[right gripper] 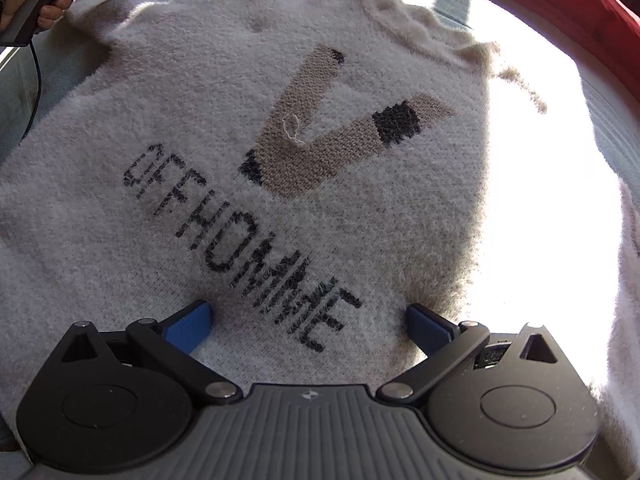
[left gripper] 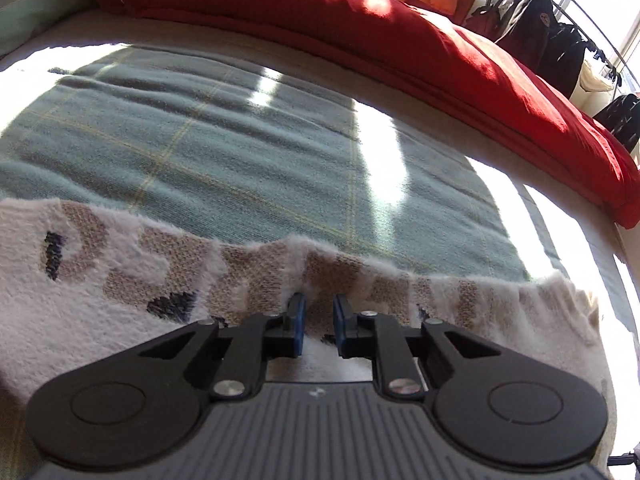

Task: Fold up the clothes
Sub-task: 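Lay the held white strip flat along the bed with the left gripper, then open the left gripper to release the white strip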

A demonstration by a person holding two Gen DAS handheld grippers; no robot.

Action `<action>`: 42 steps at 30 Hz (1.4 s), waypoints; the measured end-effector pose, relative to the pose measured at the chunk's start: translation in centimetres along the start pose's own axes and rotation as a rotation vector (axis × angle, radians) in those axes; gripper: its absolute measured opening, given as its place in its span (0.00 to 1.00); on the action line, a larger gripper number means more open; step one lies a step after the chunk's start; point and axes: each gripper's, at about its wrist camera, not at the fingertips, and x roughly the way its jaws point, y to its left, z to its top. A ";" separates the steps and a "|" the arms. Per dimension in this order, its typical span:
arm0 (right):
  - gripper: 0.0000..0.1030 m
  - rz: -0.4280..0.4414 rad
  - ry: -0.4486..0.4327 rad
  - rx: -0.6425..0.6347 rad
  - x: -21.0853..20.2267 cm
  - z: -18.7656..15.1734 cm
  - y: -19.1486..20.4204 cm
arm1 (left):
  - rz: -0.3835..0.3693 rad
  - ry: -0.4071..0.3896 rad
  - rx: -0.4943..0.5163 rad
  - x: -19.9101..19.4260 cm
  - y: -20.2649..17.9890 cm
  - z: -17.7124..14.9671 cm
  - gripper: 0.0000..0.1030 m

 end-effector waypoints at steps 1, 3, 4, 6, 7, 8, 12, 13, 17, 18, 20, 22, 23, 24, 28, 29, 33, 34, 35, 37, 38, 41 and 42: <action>1.00 0.001 -0.002 0.000 -0.1 -0.1 0.0 | 0.002 -0.005 -0.027 -0.5 0.4 0.2 0.16; 1.00 0.001 -0.007 0.000 -0.3 -0.4 0.1 | 0.005 -0.031 -0.081 -2.1 1.0 0.4 0.22; 1.00 0.002 -0.010 0.000 -0.4 -0.5 0.2 | 0.004 -0.059 -0.101 -3.2 1.3 0.4 0.29; 1.00 0.002 -0.015 0.000 -0.6 -0.8 0.3 | 0.061 -0.143 -0.126 -5.3 2.0 -0.1 0.56; 1.00 0.002 -0.018 0.000 -0.7 -0.9 0.4 | 0.128 -0.189 -0.153 -6.4 2.8 -0.3 0.57; 1.00 0.002 -0.020 0.000 -0.8 -1.1 0.4 | 0.194 -0.213 -0.196 -7.3 3.8 -0.5 0.57; 1.00 0.003 -0.017 0.000 -1.2 -1.4 0.7 | 0.353 -0.261 -0.449 -9.6 9.2 -2.3 0.57; 1.00 0.003 -0.015 0.000 -1.3 -1.5 0.8 | 0.352 -0.260 -0.516 -9.7 10.5 -2.9 0.57; 1.00 0.005 -0.007 -0.002 -1.6 -1.8 1.1 | 0.221 -0.229 -0.720 -8.4 14.0 -4.9 0.57; 1.00 0.005 -0.002 -0.002 -1.7 -1.8 1.2 | 0.187 -0.224 -0.753 -7.9 14.5 -5.2 0.59; 1.00 0.004 0.008 -0.003 -2.0 -1.9 1.4 | 0.146 -0.239 -0.763 -6.8 15.1 -4.9 0.60; 1.00 0.005 0.020 -0.004 -2.1 -1.9 1.6 | 0.143 -0.235 -0.754 -6.0 15.2 -3.9 0.54; 1.00 0.005 0.026 -0.004 -2.2 -1.9 1.6 | 0.155 -0.217 -0.729 -5.7 15.1 -3.2 0.23; 1.00 0.005 0.031 -0.004 -2.3 -1.9 1.7 | 0.171 -0.199 -0.691 -5.6 14.9 -2.5 0.06; 1.00 -0.003 0.057 -0.009 -2.8 -2.0 2.3 | 0.245 -0.237 -0.540 -7.3 12.8 -1.1 0.06; 1.00 -0.006 0.065 -0.013 -3.0 -1.9 2.4 | 0.272 -0.241 -0.517 -7.7 12.7 -1.0 0.06; 1.00 -0.008 0.082 -0.051 -4.5 -1.1 3.2 | 0.341 -0.208 -0.501 -7.9 13.7 -1.5 0.12; 1.00 -0.004 0.074 -0.063 -5.2 -0.6 3.4 | 0.354 -0.194 -0.514 -8.0 14.1 -1.8 0.15; 1.00 0.004 0.067 -0.072 -5.9 0.0 3.6 | 0.376 -0.195 -0.512 -8.5 14.1 -2.1 0.16; 1.00 0.032 0.043 -0.068 -6.8 2.2 -0.4 | 0.434 -0.208 -0.471 -9.7 13.5 -2.4 0.18; 1.00 0.048 0.027 -0.063 -6.7 4.1 -2.6 | 0.474 -0.213 -0.428 -10.4 12.8 -2.5 0.22; 1.00 0.094 -0.040 -0.051 -3.2 13.2 -1.1 | 0.472 -0.221 -0.228 -11.5 9.0 -2.2 0.40; 1.00 0.108 -0.055 -0.048 -2.9 15.5 0.4 | 0.406 -0.206 -0.160 -11.3 7.5 -2.0 0.49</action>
